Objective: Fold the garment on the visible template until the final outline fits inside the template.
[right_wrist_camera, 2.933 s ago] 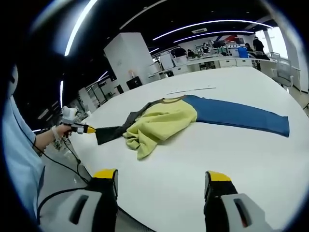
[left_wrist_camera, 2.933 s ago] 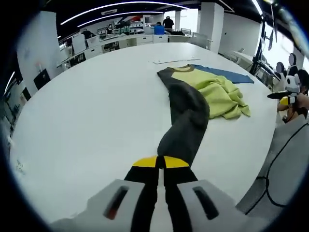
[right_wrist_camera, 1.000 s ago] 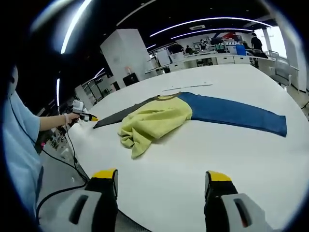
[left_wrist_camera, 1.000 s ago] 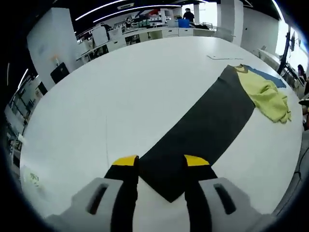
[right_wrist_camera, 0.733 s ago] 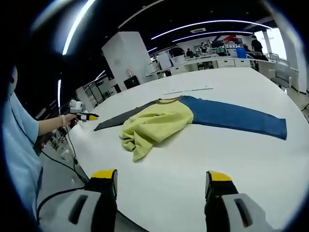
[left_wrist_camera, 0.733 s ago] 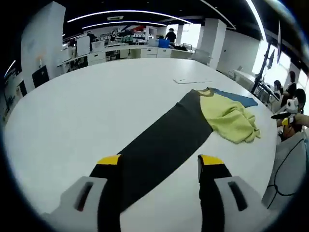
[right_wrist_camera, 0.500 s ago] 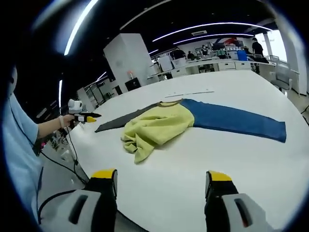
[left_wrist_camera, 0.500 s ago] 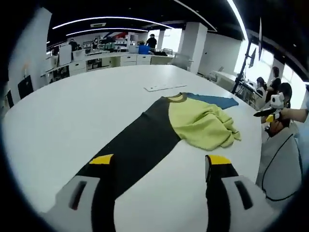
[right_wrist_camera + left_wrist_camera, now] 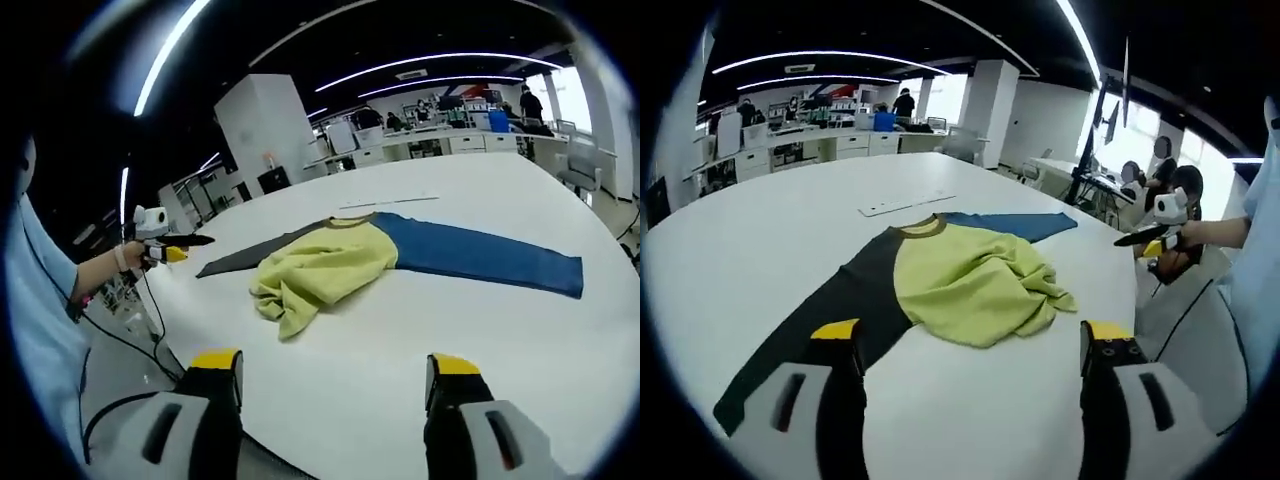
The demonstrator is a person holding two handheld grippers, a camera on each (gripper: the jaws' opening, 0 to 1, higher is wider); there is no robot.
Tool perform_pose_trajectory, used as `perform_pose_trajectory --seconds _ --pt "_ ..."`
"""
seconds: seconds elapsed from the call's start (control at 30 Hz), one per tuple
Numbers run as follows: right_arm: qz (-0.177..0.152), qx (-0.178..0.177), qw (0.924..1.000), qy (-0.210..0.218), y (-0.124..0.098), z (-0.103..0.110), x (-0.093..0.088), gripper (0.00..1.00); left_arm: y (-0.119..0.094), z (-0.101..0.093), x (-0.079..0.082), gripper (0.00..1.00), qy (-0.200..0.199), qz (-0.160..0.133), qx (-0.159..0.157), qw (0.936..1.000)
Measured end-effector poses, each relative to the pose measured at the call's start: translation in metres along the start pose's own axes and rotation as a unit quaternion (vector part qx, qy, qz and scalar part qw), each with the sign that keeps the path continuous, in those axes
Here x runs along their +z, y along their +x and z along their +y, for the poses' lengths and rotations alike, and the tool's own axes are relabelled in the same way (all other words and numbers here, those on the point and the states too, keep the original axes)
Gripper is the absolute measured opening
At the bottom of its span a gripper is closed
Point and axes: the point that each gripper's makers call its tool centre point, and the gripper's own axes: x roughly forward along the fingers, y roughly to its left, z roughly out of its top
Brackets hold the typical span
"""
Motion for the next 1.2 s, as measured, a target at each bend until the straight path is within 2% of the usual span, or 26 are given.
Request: perform_pose_trajectory --seconds 0.17,0.27,0.37,0.47,0.57,0.63,0.83,0.9,0.97,1.07,1.13,1.2 --pt "-0.001 -0.008 1.0000 0.003 -0.005 -0.005 -0.004 0.74 0.011 -0.024 -0.010 0.86 0.001 0.008 -0.024 0.9997" --pt "-0.002 -0.009 0.9999 0.006 -0.005 -0.004 -0.005 0.74 0.018 -0.035 -0.010 0.84 -0.027 -0.007 -0.038 0.9989" --pt "-0.003 -0.005 1.0000 0.004 -0.003 -0.002 -0.004 0.74 0.024 -0.040 -0.015 0.83 -0.018 0.003 -0.040 0.9990" --pt "0.000 -0.001 1.0000 -0.001 0.002 0.001 -0.004 0.74 0.027 -0.047 -0.013 0.79 -0.028 -0.001 -0.049 0.9984" --pt "0.000 0.005 1.0000 -0.002 0.008 0.005 -0.002 0.73 0.031 -0.051 -0.014 0.82 -0.024 -0.001 -0.049 0.9985" --pt "0.001 0.009 1.0000 -0.003 0.012 0.006 -0.002 0.72 0.032 -0.052 -0.016 0.80 -0.028 0.001 -0.048 0.9984" --pt "0.023 0.032 0.9990 -0.021 0.031 0.022 -0.002 0.69 0.032 -0.061 -0.026 0.77 -0.033 0.006 -0.051 0.9981" --pt "0.040 0.041 0.9975 -0.042 0.037 0.021 -0.003 0.62 0.030 -0.063 -0.031 0.77 -0.030 0.011 -0.050 0.9982" --pt "0.054 0.053 0.9954 -0.059 0.047 0.030 -0.004 0.58 0.027 -0.064 -0.034 0.77 -0.033 0.012 -0.048 0.9982" --pt "0.071 0.076 0.9932 -0.052 0.064 0.043 -0.008 0.56 0.025 -0.063 -0.035 0.77 -0.043 0.007 -0.037 0.9984" --pt "0.089 0.089 0.9902 -0.061 0.074 0.053 -0.012 0.48 0.024 -0.065 -0.037 0.76 -0.043 0.006 -0.034 0.9984" --pt "0.104 0.096 0.9897 -0.021 0.089 0.063 -0.016 0.47 0.023 -0.066 -0.037 0.75 -0.045 0.002 -0.032 0.9984"
